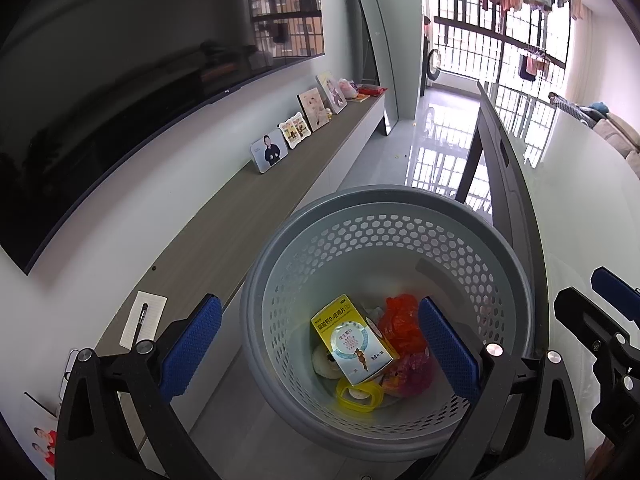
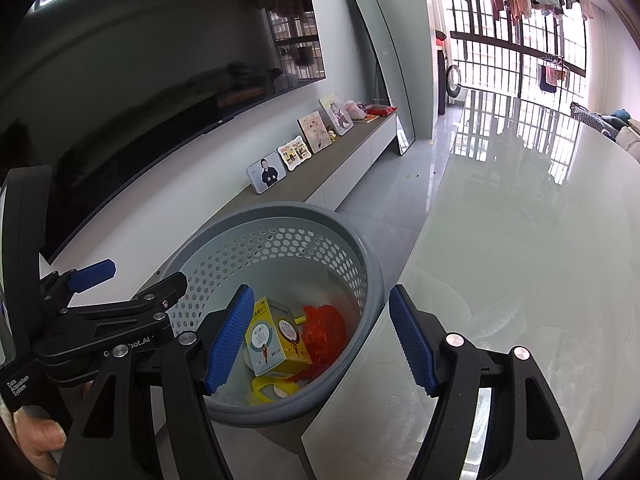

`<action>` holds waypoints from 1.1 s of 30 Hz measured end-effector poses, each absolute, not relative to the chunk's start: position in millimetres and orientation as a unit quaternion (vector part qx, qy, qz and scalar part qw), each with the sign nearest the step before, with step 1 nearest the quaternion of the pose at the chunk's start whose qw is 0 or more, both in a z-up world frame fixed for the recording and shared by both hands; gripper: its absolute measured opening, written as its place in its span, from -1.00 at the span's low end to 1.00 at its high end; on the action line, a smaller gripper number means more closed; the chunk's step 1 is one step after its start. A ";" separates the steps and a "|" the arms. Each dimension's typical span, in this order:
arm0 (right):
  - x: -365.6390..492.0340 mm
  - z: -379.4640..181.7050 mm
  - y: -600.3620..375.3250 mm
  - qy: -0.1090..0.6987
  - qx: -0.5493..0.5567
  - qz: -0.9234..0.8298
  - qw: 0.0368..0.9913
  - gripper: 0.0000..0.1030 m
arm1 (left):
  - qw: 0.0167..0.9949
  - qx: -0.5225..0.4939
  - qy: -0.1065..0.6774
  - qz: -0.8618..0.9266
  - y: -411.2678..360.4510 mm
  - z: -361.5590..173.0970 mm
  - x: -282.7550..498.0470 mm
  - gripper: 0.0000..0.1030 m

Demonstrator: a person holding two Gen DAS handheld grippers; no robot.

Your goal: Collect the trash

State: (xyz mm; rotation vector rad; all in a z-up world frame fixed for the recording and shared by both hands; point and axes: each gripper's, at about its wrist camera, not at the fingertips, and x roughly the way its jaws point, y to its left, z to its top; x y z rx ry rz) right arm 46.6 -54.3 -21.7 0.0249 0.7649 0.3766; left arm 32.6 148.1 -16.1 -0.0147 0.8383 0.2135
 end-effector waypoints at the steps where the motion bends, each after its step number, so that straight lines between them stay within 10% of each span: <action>1: 46.5 -21.1 -54.5 0.371 0.013 0.183 0.910 0.30 | 0.908 -0.007 0.407 0.103 147.8 -16.1 32.7 0.87; 33: 36.2 -11.2 -91.6 0.364 0.041 0.158 0.917 0.30 | 0.913 0.012 0.398 0.090 121.6 -7.3 27.8 0.87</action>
